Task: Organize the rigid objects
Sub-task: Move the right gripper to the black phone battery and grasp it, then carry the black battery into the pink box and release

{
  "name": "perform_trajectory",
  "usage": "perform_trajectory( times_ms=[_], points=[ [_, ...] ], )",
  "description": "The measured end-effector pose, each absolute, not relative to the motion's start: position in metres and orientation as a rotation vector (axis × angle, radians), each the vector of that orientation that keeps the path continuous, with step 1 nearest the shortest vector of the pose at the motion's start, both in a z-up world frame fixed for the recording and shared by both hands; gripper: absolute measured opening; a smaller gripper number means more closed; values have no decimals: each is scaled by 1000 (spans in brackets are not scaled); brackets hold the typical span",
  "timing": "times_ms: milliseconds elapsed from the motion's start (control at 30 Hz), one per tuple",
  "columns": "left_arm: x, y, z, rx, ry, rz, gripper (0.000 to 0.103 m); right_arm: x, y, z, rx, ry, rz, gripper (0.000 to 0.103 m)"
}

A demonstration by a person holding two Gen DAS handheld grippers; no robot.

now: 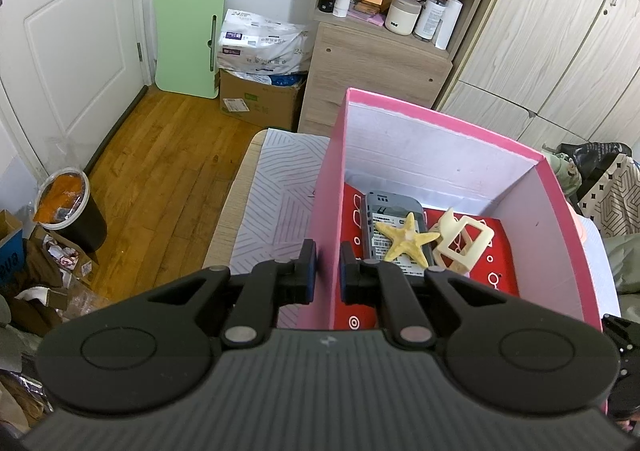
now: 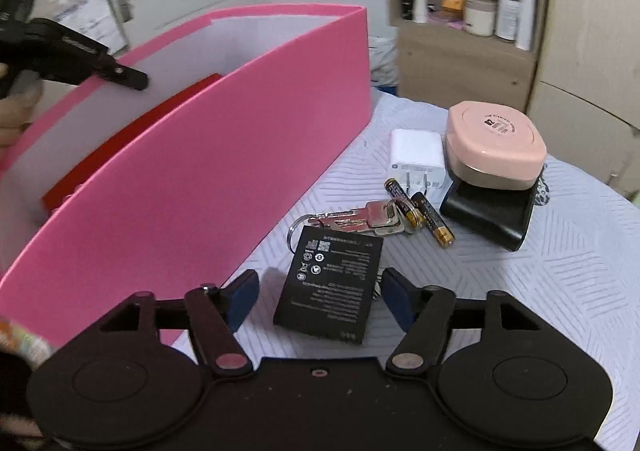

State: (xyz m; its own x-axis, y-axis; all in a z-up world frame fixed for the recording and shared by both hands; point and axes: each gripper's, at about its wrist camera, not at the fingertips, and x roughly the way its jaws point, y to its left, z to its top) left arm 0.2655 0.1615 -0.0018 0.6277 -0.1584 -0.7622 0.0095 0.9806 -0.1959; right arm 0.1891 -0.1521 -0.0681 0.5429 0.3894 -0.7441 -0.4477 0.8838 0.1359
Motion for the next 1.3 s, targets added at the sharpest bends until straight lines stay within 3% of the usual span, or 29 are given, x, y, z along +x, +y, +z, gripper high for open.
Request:
perform_trajectory(
  times_ms=[33,133,700,1000,1300],
  points=[
    [266,161,-2,-181,888,-97,9,188,-148,-69,-87,854,475,73],
    [265,160,-2,-177,888,-96,9,187,-148,-67,-86,858,396,55],
    [266,163,-2,-193,888,-101,9,174,-184,-28,139,835,342,55],
    [266,165,0,-183,886,-103,9,164,-135,49,-48,655,431,55],
    [263,173,-1,-223,881,-114,9,189,-62,49,-231,722,605,55]
  ],
)
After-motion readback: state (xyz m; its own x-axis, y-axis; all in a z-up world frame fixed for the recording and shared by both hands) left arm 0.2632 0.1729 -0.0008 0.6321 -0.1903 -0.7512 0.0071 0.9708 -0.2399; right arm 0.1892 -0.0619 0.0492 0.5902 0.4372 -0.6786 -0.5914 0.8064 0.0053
